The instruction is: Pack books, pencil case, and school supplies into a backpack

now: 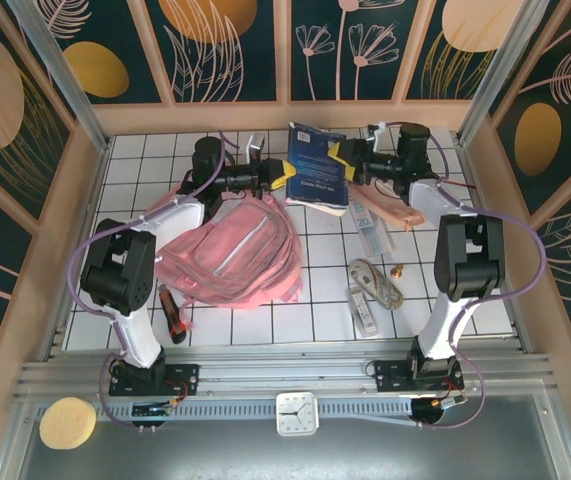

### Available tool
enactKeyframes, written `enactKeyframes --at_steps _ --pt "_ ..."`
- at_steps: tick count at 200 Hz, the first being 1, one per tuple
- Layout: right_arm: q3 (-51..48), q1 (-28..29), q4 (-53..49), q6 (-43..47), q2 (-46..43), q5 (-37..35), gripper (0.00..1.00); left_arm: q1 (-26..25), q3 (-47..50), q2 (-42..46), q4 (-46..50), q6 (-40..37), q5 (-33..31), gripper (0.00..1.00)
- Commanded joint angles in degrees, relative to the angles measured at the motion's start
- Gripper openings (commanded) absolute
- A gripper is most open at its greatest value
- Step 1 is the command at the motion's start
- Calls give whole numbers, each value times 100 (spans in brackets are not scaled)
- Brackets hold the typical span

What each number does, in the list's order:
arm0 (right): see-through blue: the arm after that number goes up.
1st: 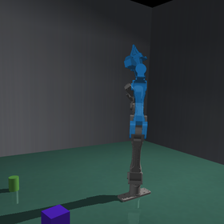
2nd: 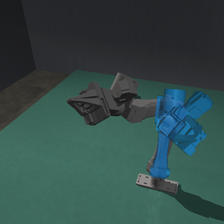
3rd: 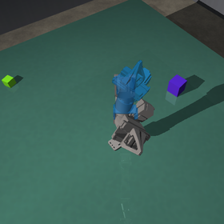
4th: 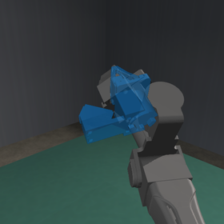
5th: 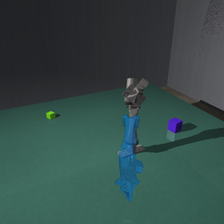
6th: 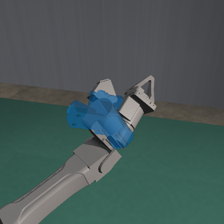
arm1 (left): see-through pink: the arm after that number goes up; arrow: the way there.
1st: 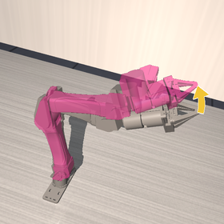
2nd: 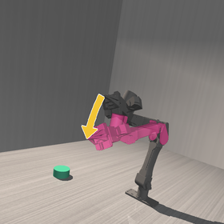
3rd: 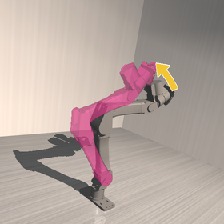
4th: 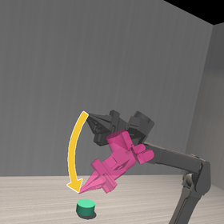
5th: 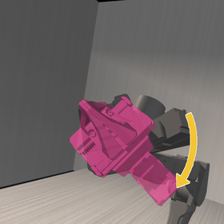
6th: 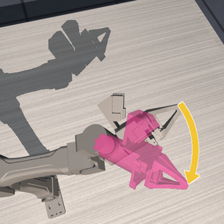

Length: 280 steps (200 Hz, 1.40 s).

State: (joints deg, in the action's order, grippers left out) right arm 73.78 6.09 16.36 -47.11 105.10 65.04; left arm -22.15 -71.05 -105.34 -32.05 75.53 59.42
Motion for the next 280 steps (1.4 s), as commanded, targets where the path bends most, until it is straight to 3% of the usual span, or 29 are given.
enactKeyframes --at_steps 1,10,46,65,83,89,93,95,98,139,156,175,189,216,280 --pt "-103 -11 96 25 -533 263 55 61 -240 194 1126 -1188 55 0" --pt "-150 -9 96 25 -607 296 48 65 -267 180 1253 -1287 28 0" --pt "-142 -3 -487 365 -794 202 1 88 -404 129 1525 -1474 19 0" --pt "-127 5 -817 562 -888 63 0 95 -605 203 2084 -1950 -64 3" --pt "-148 6 -963 591 -1013 -100 0 97 -777 333 2990 -2710 -326 28" --pt "-164 3 -1013 605 -1075 -202 0 98 -803 381 3301 -2967 -450 57" --pt "-171 -7 -1074 628 -1107 -285 0 105 -805 424 3487 -3151 -541 89" --pt "-171 -8 -1113 643 -1126 -324 0 99 -808 450 3594 -3238 -610 96" --pt "-164 -18 -1174 666 -1158 -381 0 105 -800 486 3758 -3382 -680 98" --pt "-101 -224 -2590 1187 -1695 -1332 0 -12 -276 1342 5698 -5619 -3311 99" --pt "-184 -351 -2957 1307 -1960 -1544 0 -442 60 1610 6133 -6426 -4403 99" --pt "-269 -442 -3297 1449 -2142 -1660 0 -1060 479 1806 6215 -6880 -5165 99" --pt "-360 -482 -3371 1480 -2223 -1626 0 -1347 817 1962 6061 -6962 -5344 98" --pt "-484 -480 -3376 1467 -2260 -1564 0 -1602 1042 2005 6057 -6984 -5308 81" --pt "-842 -468 -3242 1388 -2385 -1478 0 -2198 1113 1587 6352 -7060 -5310 61"
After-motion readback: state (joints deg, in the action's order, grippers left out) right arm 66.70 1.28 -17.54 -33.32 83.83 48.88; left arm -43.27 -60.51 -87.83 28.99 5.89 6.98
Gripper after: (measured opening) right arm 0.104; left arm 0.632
